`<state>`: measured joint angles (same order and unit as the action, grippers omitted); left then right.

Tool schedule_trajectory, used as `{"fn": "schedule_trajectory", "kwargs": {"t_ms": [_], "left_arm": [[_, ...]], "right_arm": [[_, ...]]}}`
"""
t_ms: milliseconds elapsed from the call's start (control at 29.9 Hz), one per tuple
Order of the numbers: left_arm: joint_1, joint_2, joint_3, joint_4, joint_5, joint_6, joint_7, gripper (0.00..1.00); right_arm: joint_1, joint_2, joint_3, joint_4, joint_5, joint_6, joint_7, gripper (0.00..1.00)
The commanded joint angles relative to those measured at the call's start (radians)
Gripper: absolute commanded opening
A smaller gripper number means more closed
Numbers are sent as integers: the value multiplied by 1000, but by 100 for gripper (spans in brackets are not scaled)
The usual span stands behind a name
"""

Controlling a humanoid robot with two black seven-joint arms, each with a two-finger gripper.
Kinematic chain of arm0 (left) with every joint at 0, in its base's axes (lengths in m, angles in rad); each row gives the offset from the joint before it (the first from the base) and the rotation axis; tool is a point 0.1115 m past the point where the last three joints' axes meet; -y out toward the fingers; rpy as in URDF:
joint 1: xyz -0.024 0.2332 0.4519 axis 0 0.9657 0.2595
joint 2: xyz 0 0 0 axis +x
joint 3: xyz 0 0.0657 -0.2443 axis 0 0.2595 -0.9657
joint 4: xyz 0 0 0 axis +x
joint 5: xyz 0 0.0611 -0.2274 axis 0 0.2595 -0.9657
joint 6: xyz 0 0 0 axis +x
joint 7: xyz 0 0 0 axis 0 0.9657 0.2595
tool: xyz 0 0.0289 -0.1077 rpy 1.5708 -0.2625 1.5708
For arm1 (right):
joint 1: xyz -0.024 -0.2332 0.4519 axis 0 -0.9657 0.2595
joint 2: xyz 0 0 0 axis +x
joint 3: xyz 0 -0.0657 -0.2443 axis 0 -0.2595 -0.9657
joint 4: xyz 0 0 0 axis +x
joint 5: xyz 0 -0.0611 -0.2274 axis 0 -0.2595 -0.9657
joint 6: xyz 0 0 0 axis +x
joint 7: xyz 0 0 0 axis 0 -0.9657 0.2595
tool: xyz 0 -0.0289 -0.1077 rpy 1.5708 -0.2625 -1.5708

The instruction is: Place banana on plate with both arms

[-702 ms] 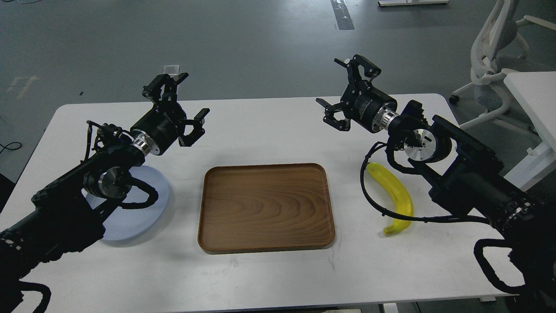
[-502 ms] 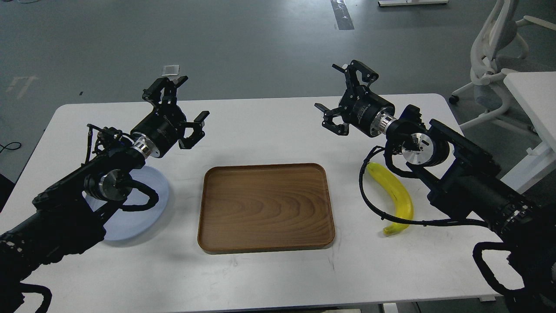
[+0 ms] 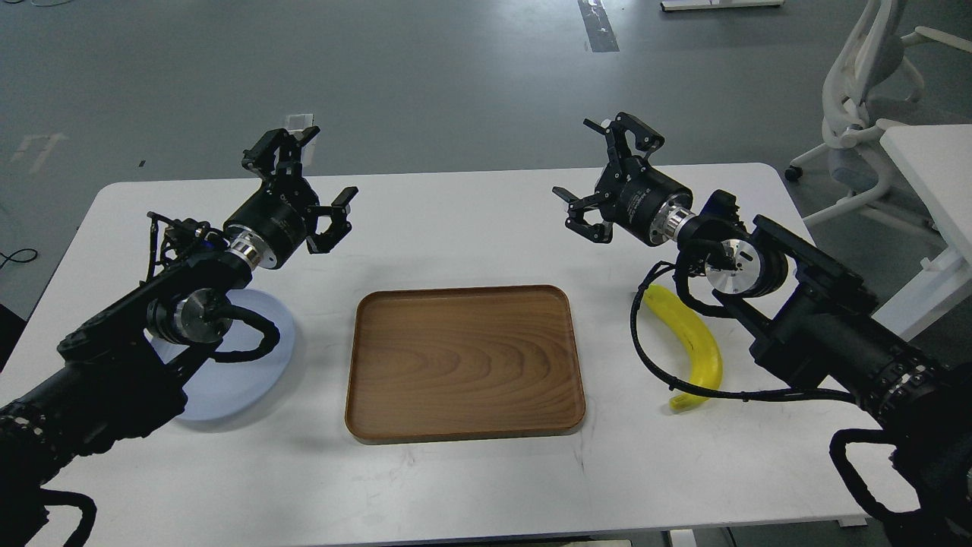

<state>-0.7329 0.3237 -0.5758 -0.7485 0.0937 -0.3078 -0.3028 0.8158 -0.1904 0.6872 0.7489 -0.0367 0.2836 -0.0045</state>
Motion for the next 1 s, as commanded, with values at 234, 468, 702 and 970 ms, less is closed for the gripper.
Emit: {"fn": "schedule_trajectory", "kwargs": {"t_ms": [234, 468, 702, 970], "left_arm": [[1, -3, 2, 0, 0, -7, 7, 98], [1, -6, 1, -2, 0, -8, 5, 98], [3, -9, 1, -8, 0, 3, -4, 98], [1, -9, 2, -8, 1, 47, -7, 98]], "right_arm": [[2, -9, -2, 1, -2, 0, 0, 100], [2, -9, -2, 3, -2, 0, 0, 100], [2, -9, -2, 3, -2, 0, 0, 100], [2, -9, -3, 3, -2, 0, 0, 100]]}}
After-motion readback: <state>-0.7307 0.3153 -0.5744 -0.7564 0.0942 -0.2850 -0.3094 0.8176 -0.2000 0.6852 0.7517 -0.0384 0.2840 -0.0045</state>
